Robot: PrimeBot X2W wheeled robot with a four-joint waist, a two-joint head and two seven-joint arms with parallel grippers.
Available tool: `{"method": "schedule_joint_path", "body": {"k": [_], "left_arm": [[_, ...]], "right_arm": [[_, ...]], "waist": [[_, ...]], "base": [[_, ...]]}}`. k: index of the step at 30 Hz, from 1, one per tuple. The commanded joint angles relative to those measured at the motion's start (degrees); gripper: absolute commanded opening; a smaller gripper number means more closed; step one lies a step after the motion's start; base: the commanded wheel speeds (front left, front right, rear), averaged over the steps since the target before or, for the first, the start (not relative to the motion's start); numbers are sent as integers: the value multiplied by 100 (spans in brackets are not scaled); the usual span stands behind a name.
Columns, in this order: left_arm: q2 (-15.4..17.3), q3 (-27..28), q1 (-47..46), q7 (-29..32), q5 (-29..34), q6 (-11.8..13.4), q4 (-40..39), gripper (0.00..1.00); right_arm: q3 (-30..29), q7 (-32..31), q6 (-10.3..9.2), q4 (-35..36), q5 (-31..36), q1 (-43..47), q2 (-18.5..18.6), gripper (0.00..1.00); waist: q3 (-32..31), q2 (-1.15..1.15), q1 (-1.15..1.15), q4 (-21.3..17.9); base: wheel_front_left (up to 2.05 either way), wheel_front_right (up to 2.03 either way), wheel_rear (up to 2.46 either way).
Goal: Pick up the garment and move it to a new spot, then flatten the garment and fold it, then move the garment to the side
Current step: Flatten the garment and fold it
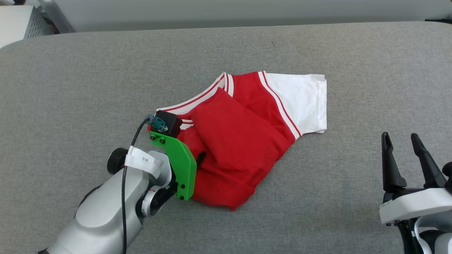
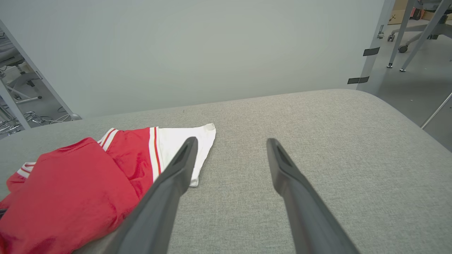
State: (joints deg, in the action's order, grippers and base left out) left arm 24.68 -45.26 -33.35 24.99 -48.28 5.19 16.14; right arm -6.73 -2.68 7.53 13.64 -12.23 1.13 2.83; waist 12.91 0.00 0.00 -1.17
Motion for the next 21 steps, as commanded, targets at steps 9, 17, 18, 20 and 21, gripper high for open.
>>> {"method": "schedule_joint_path", "body": {"k": [9,17,18,20,21], "left_arm": [[-9,-201,-371,-371,540,-71,-325,0],[-447,-788,-541,-647,1151,-149,-965,0],[-524,-910,-517,-634,1188,-202,-1003,0],[-706,-1215,-431,-586,1249,-343,-1068,0],[-772,-1337,-389,-565,1272,-394,-1088,0]], "right_arm": [[-82,69,-4,-83,25,-31,5,100],[-141,21,-4,-94,25,40,5,100],[-141,12,-4,-92,26,48,5,100],[-141,-7,-4,-85,28,69,5,100],[-140,-14,-4,-80,28,78,5,100]], "waist": [[-196,0,0,110],[-460,0,0,231],[-488,0,0,238],[-541,0,0,252],[-553,0,0,256]], "base": [[0,0,0],[0,0,0],[0,0,0],[0,0,0],[0,0,0]]}}
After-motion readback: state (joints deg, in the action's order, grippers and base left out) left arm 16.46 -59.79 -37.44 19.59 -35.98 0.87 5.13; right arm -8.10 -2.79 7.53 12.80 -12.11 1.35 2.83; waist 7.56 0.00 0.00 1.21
